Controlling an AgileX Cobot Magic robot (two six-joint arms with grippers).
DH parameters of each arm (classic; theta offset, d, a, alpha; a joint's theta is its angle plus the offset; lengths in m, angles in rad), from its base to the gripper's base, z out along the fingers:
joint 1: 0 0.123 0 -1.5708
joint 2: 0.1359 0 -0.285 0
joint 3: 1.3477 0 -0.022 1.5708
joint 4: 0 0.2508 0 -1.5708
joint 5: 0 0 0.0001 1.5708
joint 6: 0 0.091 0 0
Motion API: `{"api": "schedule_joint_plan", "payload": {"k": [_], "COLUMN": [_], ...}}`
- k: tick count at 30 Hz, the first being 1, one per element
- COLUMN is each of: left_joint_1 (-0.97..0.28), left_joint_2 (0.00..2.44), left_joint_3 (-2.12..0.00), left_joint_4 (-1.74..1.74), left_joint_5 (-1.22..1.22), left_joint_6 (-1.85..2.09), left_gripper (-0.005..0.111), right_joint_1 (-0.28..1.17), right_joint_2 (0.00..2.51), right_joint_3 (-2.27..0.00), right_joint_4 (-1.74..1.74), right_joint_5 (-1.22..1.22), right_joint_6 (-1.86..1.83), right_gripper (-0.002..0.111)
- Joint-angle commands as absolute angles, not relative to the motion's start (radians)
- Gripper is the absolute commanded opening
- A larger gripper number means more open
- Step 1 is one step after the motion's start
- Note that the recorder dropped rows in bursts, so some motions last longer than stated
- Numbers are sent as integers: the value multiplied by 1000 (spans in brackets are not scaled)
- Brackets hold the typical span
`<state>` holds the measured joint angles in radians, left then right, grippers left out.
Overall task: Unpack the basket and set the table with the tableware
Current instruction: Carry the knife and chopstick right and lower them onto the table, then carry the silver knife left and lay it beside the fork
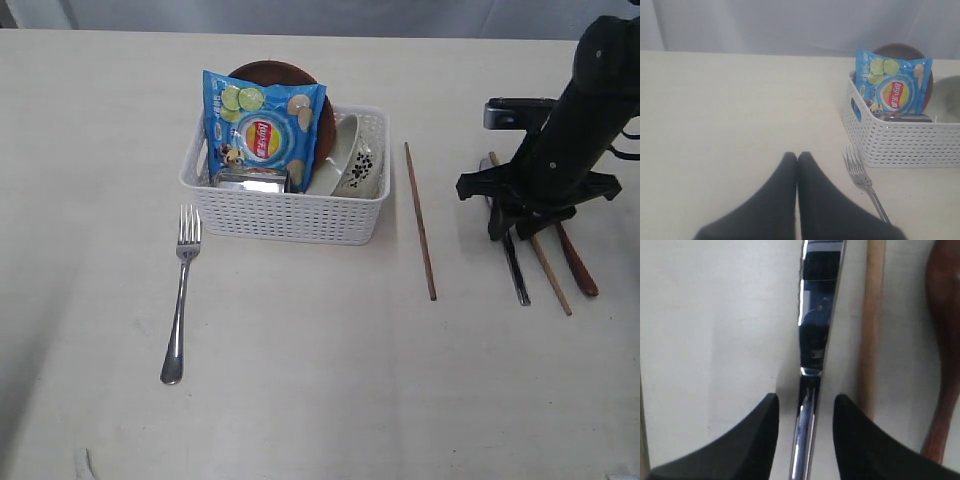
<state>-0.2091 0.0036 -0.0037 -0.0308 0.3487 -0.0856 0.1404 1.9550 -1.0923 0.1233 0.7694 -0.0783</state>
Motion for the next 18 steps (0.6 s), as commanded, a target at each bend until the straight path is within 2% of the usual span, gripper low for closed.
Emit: {"api": "schedule_joint_plan", "payload": {"k": [1, 7, 10, 13, 18], "left_joint_1": [-214, -214, -214, -214, -214], "left_joint_2": [0, 0, 0, 0, 0], "left_joint_3": [0, 0, 0, 0, 0], "left_joint_4": [-30, -30, -30, -30, -30], "left_joint_5": [347, 347, 347, 347, 347], "left_joint_6": [-83, -83, -83, -83, -83], "left_gripper": [0, 0, 0, 0, 0], "right_joint_1": [142, 142, 142, 144, 144], "right_joint_2": [1983, 2039, 2053, 2056, 2042], "right_joint_3": [-1089, -1089, -1089, -1089, -1089], "right_joint_4": [133, 133, 133, 133, 132], "right_joint_5": [752, 735, 735, 735, 741], "right_joint_6": [-94, -97, -97, -105, -105], "right_gripper": [35, 35, 23, 1, -1]}}
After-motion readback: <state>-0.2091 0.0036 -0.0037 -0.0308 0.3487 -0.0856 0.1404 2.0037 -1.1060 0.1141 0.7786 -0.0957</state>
